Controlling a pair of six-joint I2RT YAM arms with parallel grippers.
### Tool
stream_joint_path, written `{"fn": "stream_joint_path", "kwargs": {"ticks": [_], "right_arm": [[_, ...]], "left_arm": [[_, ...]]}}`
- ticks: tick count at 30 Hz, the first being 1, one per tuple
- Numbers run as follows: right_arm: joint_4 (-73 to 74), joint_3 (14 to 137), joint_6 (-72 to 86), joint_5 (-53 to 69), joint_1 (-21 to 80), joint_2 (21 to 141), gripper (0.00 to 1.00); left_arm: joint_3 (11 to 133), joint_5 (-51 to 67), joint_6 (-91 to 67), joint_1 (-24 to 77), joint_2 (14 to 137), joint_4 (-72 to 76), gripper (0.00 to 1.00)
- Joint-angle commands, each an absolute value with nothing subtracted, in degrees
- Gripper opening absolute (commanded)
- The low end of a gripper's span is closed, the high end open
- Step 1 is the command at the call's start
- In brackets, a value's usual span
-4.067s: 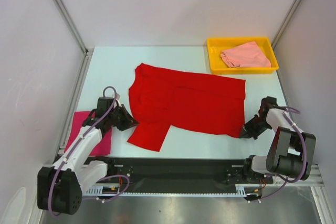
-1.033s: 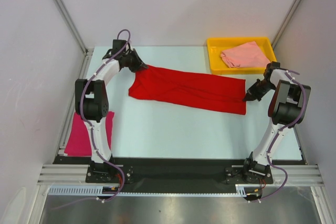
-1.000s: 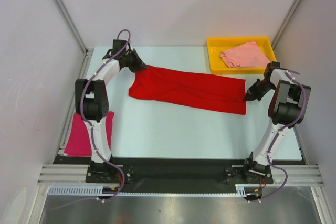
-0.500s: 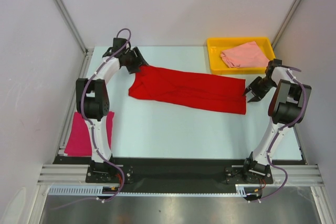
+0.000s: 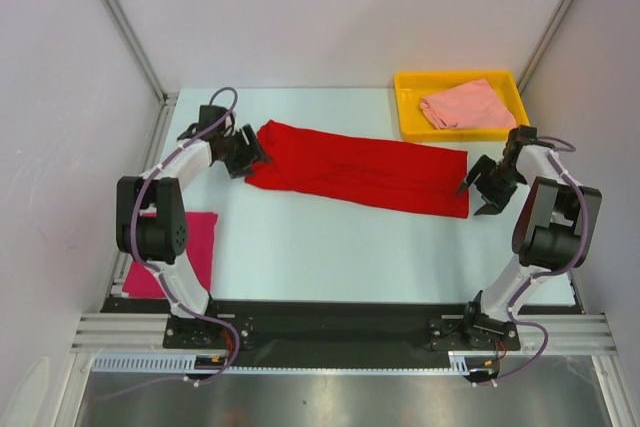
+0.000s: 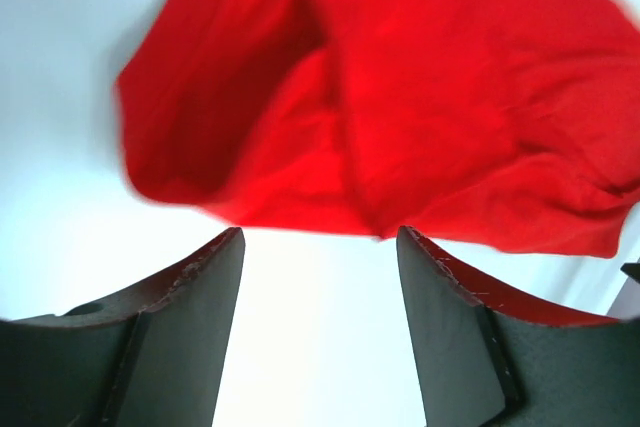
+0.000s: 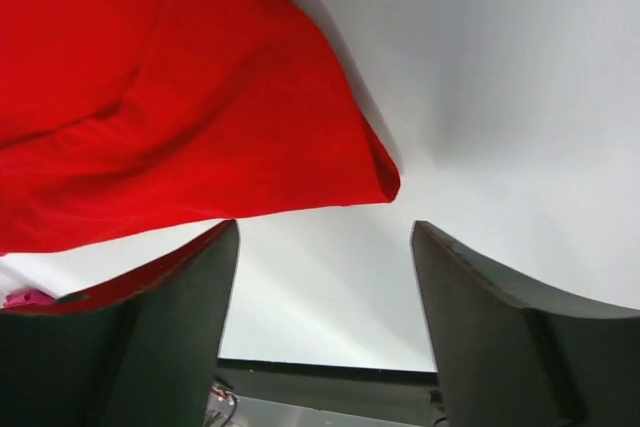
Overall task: Fold and stack the t-shirts
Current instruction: Fold the tshirt
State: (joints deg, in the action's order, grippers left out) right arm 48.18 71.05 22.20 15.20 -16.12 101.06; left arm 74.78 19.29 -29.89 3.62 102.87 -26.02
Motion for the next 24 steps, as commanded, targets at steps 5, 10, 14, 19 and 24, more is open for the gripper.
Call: {"fn": "stream_joint_path", "kwargs": {"ticks": [5,10,14,19,24], "right_arm": [[45.2,67.9,21.0,17.5,-16.6,99.8,0.78],[42.2,64.0,22.3,19.1,-16.5,99.1,0.77],[40.5,62.9,23.5,19.3,-16.6,100.2,0.73],[37.9,62.2,25.0,17.9,-16.7,102.2,0.66],[38.4,62.1,25.4,15.5,-17.0,103.8,0.46]], "left_arm": [[71.1,24.5,-32.8,0.3,104.5,-23.4,0.68],[70.9,24.3,-35.5,-1.3,107.0,-22.3,0.67],[71.0,22.8,-36.3,-1.4,108.2,-23.1,0.67],[72.0,20.0,-36.1,-1.9,110.2,-25.4,0.65],[72.2,20.0,-36.8,-2.5,112.3,-25.1,0.58]]}}
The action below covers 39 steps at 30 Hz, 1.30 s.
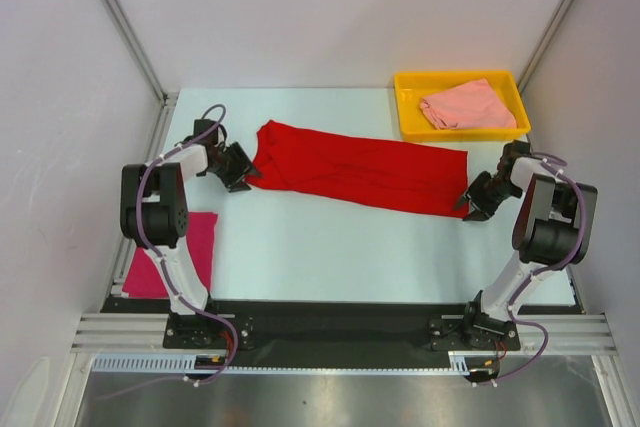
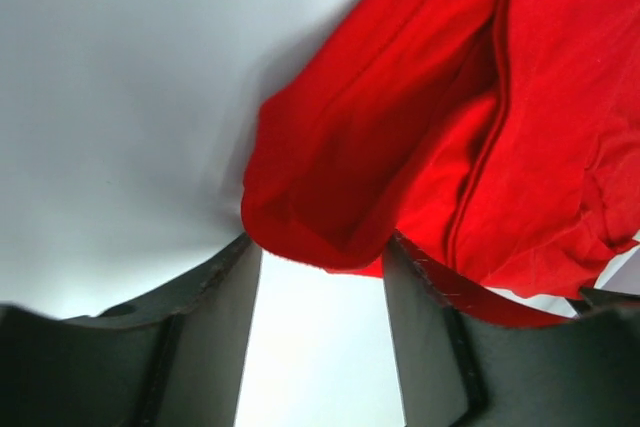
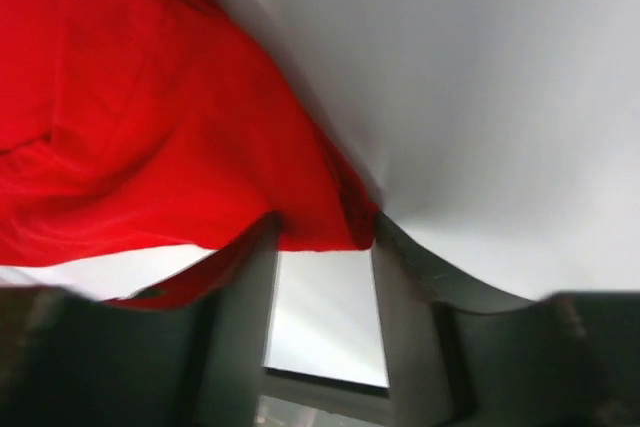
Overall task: Fold and stack the t-shirts
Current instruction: Fold the tshirt
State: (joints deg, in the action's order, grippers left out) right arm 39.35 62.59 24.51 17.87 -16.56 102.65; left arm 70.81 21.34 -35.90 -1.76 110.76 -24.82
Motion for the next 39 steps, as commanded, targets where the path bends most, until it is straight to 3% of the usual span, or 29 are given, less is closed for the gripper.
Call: {"fn": "stream_joint_path", "kwargs": {"ticks": [1,4,7,8,9,12,15,18,25,27,31,39], "right_arm": [[38.8,61.8,25.3,14.6,-17.2,103.6,0.41],[39.5,59.8,25.4,13.1,-17.5,102.5,0.2],[40.1,56.8,26.4,14.0,-17.8,100.2,0.14],[40.2,56.4,26.5,14.4,-17.7,99.6,0.16],[40.5,56.7,26.5,14.6,-17.5,98.4,0.34],[43.3,60.4,25.4,12.5,-17.0,96.6,0.56],[46.1,68.5,22.4,8.6,-15.5,96.9,0.62],[46.3,76.1,18.5,7.8,-12.0,98.8,0.64],[43.5,91.7,7.7,14.7,6.7,111.2,0.63],[42.4,96.2,7.1,17.0,9.0,114.5,0.64],[43.5,105.4,6.8,19.5,13.7,122.5,0.66],[44.6,114.7,7.3,18.6,20.3,131.5,0.66]], "left_arm": [[72.1,20.0,-37.0,-2.6,112.4,-25.0,0.56],[70.8,19.4,-38.1,-2.7,112.1,-24.2,0.5],[69.1,18.3,-38.6,-2.9,109.9,-22.7,0.49],[68.9,18.0,-38.5,-2.8,109.3,-22.7,0.5],[68.8,17.7,-38.0,-2.8,109.0,-22.8,0.5],[68.8,16.7,-36.6,-2.6,106.4,-23.1,0.52],[68.6,15.9,-34.5,-1.9,103.5,-23.1,0.54],[70.8,16.1,-29.7,-0.5,101.9,-23.9,0.54],[74.2,23.3,-25.8,4.5,103.3,-22.2,0.53],[73.6,26.8,-26.3,4.7,103.4,-20.4,0.53],[75.0,29.6,-24.7,6.8,104.5,-18.6,0.64],[83.6,27.3,-20.8,13.2,110.1,-18.6,0.61]]}}
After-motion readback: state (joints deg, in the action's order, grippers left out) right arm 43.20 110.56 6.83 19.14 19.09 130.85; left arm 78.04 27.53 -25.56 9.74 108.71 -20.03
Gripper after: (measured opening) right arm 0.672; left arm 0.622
